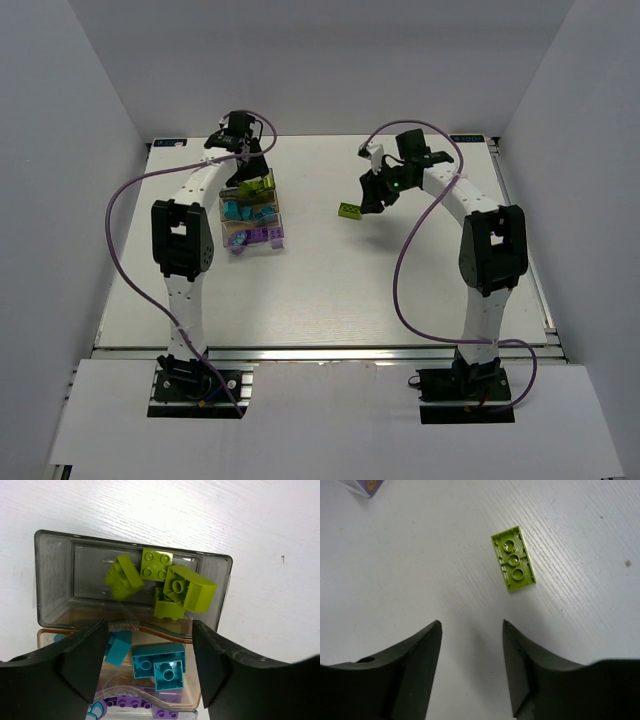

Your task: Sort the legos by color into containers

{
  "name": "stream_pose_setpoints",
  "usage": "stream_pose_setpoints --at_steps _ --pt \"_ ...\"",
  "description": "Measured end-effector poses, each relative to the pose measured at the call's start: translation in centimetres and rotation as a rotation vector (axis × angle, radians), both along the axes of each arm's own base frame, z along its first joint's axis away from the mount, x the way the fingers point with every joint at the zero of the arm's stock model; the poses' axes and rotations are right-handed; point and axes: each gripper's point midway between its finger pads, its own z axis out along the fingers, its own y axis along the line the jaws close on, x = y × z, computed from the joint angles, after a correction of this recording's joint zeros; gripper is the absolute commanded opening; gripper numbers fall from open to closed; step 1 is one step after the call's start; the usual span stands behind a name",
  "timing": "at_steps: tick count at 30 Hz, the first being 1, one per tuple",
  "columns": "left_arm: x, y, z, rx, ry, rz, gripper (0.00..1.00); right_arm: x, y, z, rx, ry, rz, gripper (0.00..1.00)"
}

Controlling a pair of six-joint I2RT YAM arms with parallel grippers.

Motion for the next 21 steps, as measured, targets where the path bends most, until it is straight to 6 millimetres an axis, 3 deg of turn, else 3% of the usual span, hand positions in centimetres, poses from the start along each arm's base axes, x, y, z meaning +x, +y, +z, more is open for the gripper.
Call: stream_pose_setpoints --at_steps 8,9,10,13,15,18,19,21 --pt "-0.6 0.4 1.3 -0.019 -0.024 0.006 0.78 0.9 1.5 -0.2 -0.050 -0.093 0.124 0.73" --pt "-1.0 0.4 1.8 -0.027 -0.032 0.003 0.76 1.0 1.7 -0.2 -0.055 -0.112 0.149 0.75" --pt "-1.5 0.5 2.3 -0.035 -0.039 -0.001 0.68 1.0 1.9 -0.2 -0.058 -0.131 0.173 0.76" --pt "-4.4 0.6 4.1 -0.071 -0.064 -0.010 0.49 1.2 2.1 -0.2 -0.074 -0.219 0.282 0.84" --pt "-7.3 0.8 5.5 -0.107 -0.090 -0.016 0.48 1.5 2.1 -0.3 -0.098 -0.295 0.360 0.86" --pt "-11.2 0.8 7.4 -0.167 -0.153 -0.021 0.58 2.1 2.0 -1.1 -0.161 -0.366 0.436 0.87" --pt "-12.5 0.9 7.8 -0.183 -0.166 -0.018 0.66 2.4 2.1 -1.7 -0.182 -0.375 0.452 0.86" --pt "-14.6 1.0 8.6 -0.215 -0.200 -0.010 0.71 3.4 2.7 -3.2 -0.231 -0.379 0.471 0.86"
